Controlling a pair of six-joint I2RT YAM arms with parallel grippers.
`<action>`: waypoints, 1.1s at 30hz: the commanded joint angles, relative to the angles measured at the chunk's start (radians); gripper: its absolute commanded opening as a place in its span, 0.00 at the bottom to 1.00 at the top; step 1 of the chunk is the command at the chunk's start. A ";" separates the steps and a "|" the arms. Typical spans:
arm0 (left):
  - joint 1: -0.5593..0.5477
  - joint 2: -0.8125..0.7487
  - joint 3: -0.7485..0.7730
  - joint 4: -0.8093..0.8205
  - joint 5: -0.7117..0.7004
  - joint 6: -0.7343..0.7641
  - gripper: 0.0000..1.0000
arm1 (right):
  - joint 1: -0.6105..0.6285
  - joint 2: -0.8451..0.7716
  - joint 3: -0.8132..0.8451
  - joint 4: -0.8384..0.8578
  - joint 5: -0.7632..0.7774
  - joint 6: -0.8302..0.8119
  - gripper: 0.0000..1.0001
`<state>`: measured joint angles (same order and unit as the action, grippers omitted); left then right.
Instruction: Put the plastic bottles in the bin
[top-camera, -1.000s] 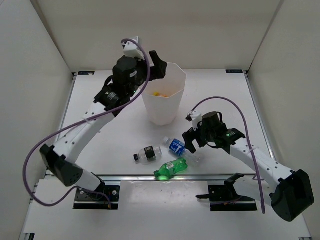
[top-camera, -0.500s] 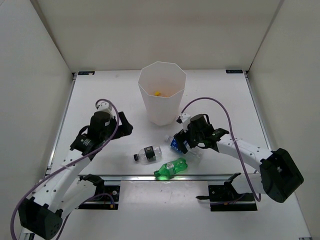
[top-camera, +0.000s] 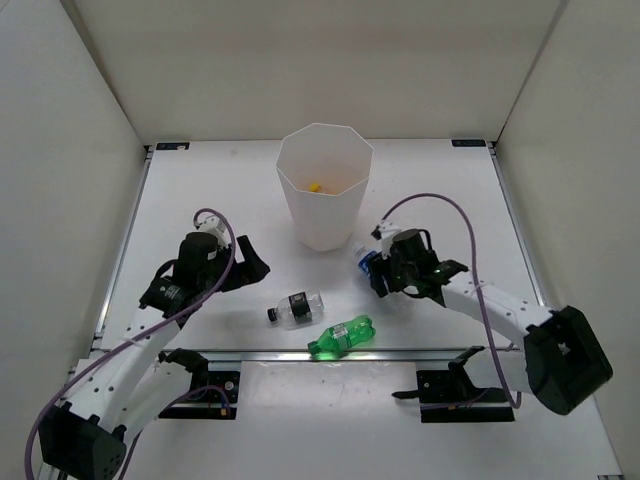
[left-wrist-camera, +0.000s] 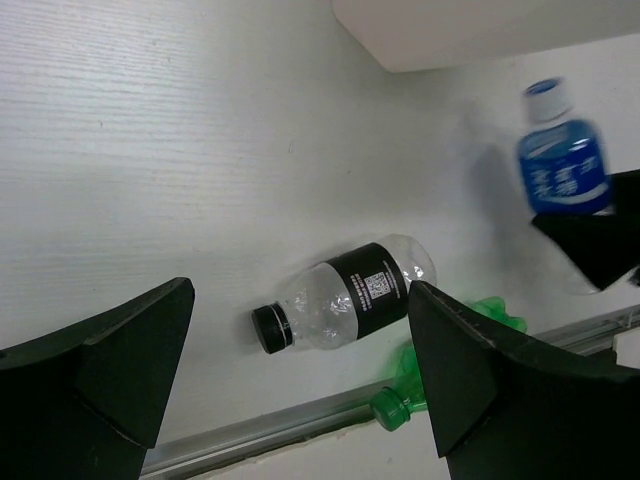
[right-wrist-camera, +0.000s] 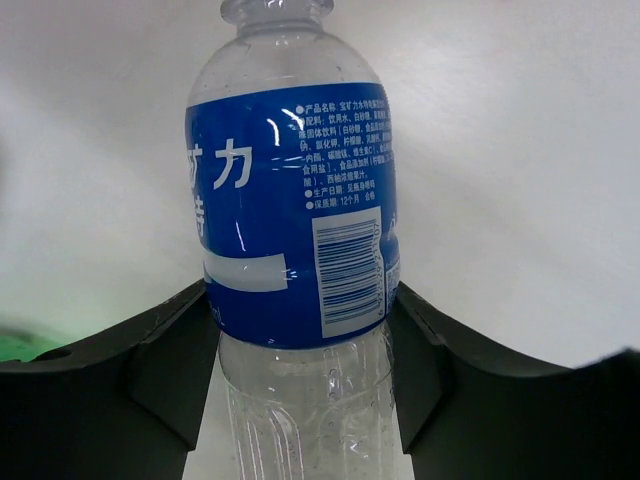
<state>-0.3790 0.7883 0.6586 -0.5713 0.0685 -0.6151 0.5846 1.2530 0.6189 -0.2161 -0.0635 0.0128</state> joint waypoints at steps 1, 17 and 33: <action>0.002 0.041 0.006 0.002 0.053 0.037 0.99 | -0.103 -0.156 0.044 -0.009 0.087 0.038 0.32; -0.051 0.238 0.090 0.027 0.108 0.230 0.98 | -0.103 0.187 0.933 0.047 -0.186 -0.224 0.36; -0.184 0.258 0.085 0.082 0.062 0.307 0.99 | -0.060 0.505 1.179 0.089 -0.338 -0.191 0.87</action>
<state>-0.5350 1.0439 0.7193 -0.5163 0.1440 -0.3454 0.5335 1.7897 1.7306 -0.1951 -0.3779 -0.1879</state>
